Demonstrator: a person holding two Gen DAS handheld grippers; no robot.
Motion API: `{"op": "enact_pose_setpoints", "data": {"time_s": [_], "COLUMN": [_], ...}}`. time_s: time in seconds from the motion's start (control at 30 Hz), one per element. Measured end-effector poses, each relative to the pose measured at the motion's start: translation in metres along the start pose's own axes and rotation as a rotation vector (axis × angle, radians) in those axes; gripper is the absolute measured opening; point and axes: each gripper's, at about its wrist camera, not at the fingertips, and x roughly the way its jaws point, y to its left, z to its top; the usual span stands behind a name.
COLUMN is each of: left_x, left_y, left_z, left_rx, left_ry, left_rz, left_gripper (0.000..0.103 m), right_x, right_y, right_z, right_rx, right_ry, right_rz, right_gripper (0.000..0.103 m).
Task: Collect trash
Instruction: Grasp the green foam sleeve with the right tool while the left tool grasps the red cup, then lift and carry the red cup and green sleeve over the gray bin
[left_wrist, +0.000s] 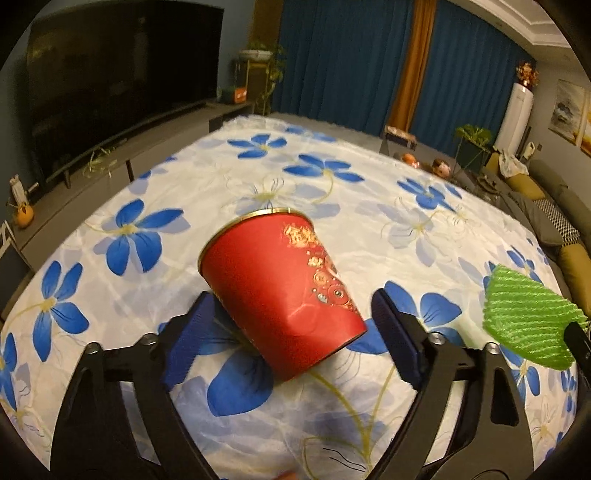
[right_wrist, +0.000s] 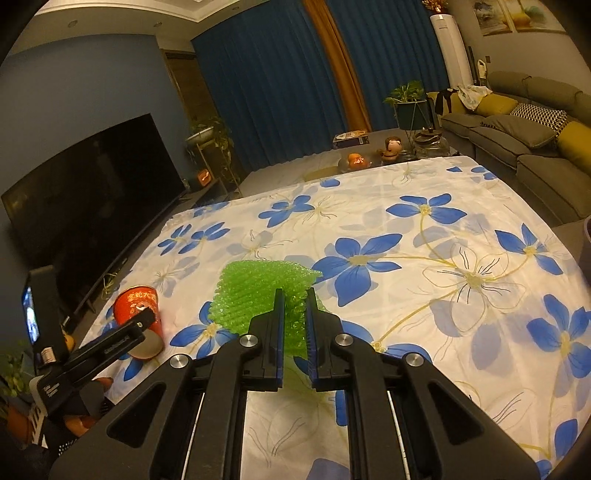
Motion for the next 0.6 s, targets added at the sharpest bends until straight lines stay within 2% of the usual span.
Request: {"op": "enact_pose_setpoints", "data": {"time_s": [0.07,0.2,0.3,0.6], "left_x": [0.002,0.001,-0.002,-0.015], "left_y": [0.0,0.001,0.0,-0.006], "left_z": [-0.001,-0.002,-0.004,-0.009], "left_rx": [0.002,0.003,0.011,0.05], "left_ry": [0.015,0.013,0.004,-0.031], "left_rz": [-0.005,-0.024,-0.036,-0.084], "left_gripper": [0.069,0.068,0.061,0.06], "right_x": [0.0,0.0,0.0,-0.004], "right_y": [0.001,0.002,0.004,0.005], "right_z": [0.0,-0.002,-0.003,-0.003], "right_rx": [0.0,-0.005,-0.013,-0.014], "right_ry": [-0.001,0.002,0.004,-0.006], "right_rz": [0.001,0.0,-0.001,-0.002], "right_gripper": [0.011,0.011,0.011,0.011]}}
